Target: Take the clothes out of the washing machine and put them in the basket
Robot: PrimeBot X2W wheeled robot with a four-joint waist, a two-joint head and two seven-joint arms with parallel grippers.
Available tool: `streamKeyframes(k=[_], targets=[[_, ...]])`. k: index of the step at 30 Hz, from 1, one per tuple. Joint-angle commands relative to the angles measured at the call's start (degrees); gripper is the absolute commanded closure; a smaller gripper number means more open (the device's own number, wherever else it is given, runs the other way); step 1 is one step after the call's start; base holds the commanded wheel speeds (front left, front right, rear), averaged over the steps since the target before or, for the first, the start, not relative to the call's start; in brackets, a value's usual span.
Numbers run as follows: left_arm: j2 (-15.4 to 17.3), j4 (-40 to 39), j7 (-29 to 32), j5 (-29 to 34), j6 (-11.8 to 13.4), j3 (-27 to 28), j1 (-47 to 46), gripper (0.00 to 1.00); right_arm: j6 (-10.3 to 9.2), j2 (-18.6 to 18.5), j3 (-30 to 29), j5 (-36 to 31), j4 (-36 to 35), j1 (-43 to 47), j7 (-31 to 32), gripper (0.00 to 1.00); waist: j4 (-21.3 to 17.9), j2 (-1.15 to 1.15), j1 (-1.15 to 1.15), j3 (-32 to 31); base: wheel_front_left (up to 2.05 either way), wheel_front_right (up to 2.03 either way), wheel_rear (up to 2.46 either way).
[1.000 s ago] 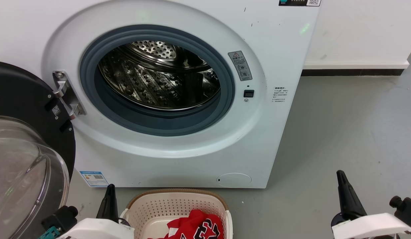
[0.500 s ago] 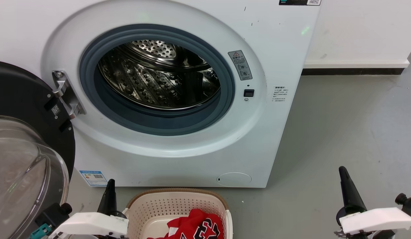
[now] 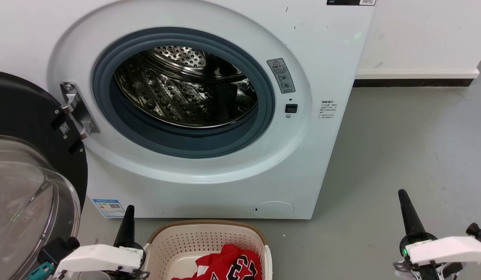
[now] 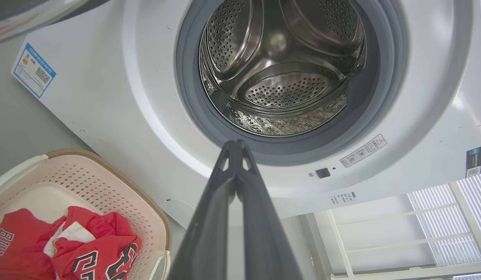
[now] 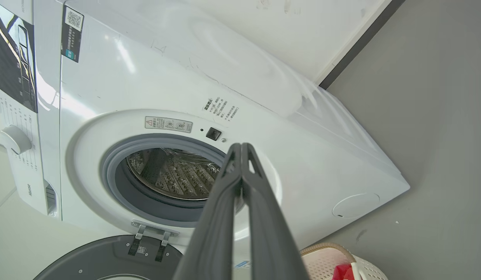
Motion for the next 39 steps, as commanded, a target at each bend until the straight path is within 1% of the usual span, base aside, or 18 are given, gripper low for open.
streamKeyframes(k=[1,19,39], targets=[[0.03,-0.29,0.48,-1.76,-0.5,0.25,-1.29,1.0,0.0,-0.34,-0.21,1.85,-0.19,-1.63,0.46,1.0,0.0,0.0,0.0,0.02,0.0,0.0,0.0],[0.02,0.48,3.02,-12.61,-1.72,1.3,-2.73,1.0,0.0,-0.25,-1.24,12.33,1.16,-3.26,3.15,1.0,-0.01,0.0,0.0,0.25,0.0,0.0,0.0],[0.0,1.19,5.5,-22.9,-2.93,2.18,-4.03,1.0,-0.01,-0.02,-2.35,22.1,2.37,-4.84,5.85,1.0,-0.02,0.0,0.0,0.5,0.0,0.0,0.0]])
